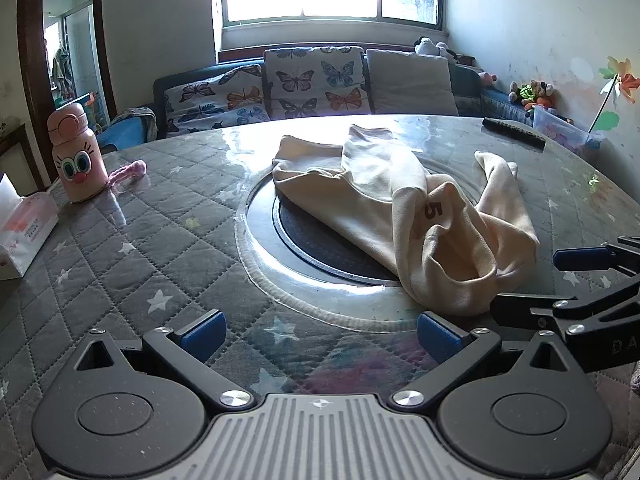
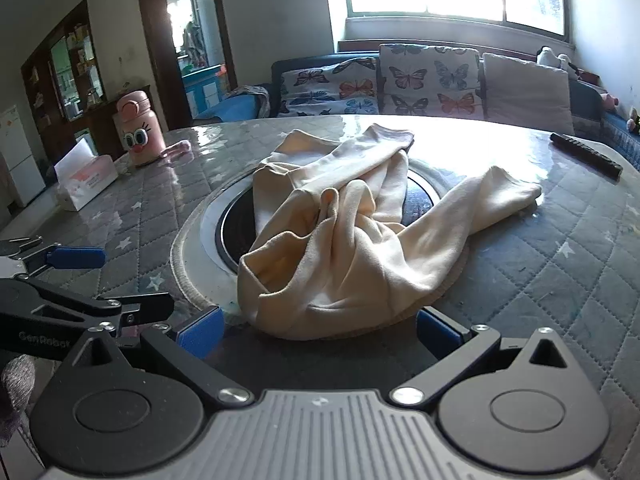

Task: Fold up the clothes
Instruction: 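Reach both grippers toward the crumpled cream sweatshirt on the table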

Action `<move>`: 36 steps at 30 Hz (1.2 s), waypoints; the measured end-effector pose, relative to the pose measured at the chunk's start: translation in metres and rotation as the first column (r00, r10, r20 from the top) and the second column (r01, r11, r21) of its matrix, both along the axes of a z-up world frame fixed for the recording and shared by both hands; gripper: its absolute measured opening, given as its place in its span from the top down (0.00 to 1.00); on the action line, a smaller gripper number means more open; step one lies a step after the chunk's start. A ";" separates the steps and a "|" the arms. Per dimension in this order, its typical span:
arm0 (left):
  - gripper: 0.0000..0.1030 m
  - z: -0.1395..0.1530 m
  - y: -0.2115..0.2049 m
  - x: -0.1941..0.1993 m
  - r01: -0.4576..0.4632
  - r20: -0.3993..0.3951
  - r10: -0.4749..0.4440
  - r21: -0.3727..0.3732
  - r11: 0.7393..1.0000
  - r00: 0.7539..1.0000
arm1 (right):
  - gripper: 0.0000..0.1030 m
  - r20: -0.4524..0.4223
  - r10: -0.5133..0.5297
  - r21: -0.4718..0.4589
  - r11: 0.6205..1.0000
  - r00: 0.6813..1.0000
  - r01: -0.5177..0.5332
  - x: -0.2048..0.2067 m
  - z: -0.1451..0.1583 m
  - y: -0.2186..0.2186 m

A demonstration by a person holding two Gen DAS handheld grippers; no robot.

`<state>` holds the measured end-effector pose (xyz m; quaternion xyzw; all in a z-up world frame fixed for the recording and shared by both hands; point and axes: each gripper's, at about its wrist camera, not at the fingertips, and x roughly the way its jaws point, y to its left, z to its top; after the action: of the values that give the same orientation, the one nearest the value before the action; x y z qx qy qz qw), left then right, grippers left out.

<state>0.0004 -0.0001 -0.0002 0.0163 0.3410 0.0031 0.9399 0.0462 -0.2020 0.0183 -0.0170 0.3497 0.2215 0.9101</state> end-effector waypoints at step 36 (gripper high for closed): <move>0.01 0.025 -0.012 0.047 0.062 0.017 -0.063 0.036 0.997 0.998 | 0.00 -0.010 -0.006 0.012 1.000 1.000 0.006 0.017 0.013 -0.023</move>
<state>0.0478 -0.0118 0.0244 0.0436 0.3318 -0.0202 0.9421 0.0634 -0.2249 0.0316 -0.0091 0.3531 0.2209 0.9091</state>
